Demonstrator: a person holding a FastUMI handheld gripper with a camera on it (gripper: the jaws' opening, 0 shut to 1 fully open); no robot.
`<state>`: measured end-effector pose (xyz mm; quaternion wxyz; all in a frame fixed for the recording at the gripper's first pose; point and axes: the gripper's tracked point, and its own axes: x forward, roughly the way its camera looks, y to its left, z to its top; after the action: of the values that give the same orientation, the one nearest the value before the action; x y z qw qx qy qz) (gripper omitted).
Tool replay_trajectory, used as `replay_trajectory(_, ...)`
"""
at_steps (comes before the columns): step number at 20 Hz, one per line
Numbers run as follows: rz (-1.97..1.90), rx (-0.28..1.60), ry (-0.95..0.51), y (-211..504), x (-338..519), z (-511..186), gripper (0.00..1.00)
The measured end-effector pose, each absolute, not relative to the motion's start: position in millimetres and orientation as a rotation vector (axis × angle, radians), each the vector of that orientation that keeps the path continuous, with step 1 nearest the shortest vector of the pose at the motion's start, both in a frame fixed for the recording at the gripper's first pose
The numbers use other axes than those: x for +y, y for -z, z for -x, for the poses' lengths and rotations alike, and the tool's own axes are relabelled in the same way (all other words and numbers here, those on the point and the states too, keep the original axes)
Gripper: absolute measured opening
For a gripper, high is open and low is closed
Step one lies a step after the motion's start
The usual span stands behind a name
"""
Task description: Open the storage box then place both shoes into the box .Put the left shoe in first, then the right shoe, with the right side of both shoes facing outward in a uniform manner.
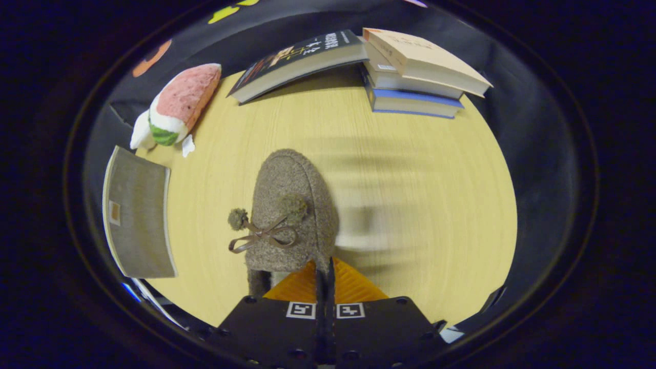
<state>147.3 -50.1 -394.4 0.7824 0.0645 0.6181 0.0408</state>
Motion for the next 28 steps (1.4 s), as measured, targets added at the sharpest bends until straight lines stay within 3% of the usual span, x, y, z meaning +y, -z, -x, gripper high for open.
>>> replay_trajectory(9,-0.257,1.228,-0.137,292.3,-19.5,-126.8,0.0)
replay_trajectory(18,-0.288,1.089,-0.27,190.4,95.7,-111.8,0.0)
replay_trajectory(25,-0.321,1.089,-0.361,164.9,220.0,-101.6,0.0)
replay_trajectory(28,-0.335,1.123,-0.329,180.0,263.4,-103.9,0.0)
